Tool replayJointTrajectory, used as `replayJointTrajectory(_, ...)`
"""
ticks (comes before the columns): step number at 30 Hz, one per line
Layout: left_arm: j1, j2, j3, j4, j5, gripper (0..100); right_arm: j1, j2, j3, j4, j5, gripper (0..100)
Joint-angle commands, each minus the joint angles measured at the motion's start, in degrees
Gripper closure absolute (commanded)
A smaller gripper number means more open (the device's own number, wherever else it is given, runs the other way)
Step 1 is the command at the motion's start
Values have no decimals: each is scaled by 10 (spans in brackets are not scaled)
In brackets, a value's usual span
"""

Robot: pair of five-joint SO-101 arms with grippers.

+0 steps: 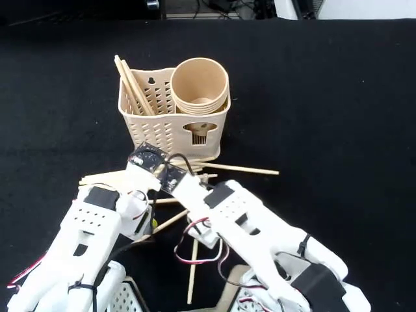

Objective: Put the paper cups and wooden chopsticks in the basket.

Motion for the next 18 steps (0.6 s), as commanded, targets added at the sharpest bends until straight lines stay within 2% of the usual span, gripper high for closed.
replayJointTrajectory(1, 3, -11, -26, -3, 4, 770, -24, -19, -70, 6, -23, 985)
replayJointTrajectory(9, 5, -11, -27, 0, 4, 770, -24, -18, -47, -57, -28, 985)
replayJointTrajectory(14, 4, -11, -27, 0, 5, 770, -24, -18, -26, -142, -96, 985)
replayJointTrajectory(18, 3, -11, -27, 1, 5, 770, -24, -18, -23, -150, -103, 985)
